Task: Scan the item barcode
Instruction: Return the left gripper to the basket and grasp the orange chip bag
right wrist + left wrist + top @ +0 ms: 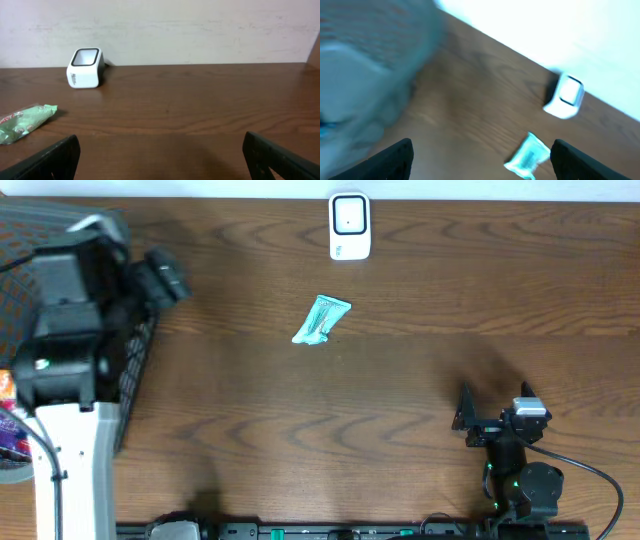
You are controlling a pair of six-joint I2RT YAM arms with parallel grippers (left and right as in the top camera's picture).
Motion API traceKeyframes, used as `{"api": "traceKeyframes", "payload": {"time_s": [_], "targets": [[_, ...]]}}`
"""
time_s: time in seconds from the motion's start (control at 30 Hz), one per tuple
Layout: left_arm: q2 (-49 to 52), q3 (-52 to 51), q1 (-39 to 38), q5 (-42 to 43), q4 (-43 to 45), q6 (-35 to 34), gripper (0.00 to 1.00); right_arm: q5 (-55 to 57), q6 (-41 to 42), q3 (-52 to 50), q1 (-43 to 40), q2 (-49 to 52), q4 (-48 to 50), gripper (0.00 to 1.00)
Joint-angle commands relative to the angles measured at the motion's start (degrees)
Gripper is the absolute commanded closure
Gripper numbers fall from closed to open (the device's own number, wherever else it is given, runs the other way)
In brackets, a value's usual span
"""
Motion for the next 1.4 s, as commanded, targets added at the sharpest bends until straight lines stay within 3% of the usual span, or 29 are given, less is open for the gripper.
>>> {"api": "traceKeyframes", "payload": {"time_s": [0.0, 0.4, 0.6, 0.77, 1.1, 1.37], "targets": [[0.22, 0.59, 6.01, -0.28, -1.81, -3.26, 0.12, -0.13, -0.66, -0.09, -0.7, -0.31, -0.24, 0.01], [1.16, 0.57, 13.97, -0.37, -2.49, -7.17, 0.13, -0.13, -0.66, -0.09, -0.7, -0.31, -0.24, 0.01], [1.33, 0.57, 21.44, -1.42, -0.07, -12.07, 0.13, -0.13, -0.66, -0.09, -0.7, -0.31, -0.24, 0.01], [4.74, 0.55, 28.24, -2.67, -0.94, -12.17, 0.13, -0.13, -0.66, -0.09, -0.7, -0.31, -0.24, 0.01], [14.05, 0.55, 31.41, -2.64, -4.31, -14.86, 0.13, -0.13, -0.66, -0.09, -0.7, -0.31, -0.24, 0.01], [15.04, 0.57, 31.58, -2.82, -4.13, -14.86, 0.13, -0.13, -0.66, -0.09, -0.7, -0.31, -0.24, 0.01]]}}
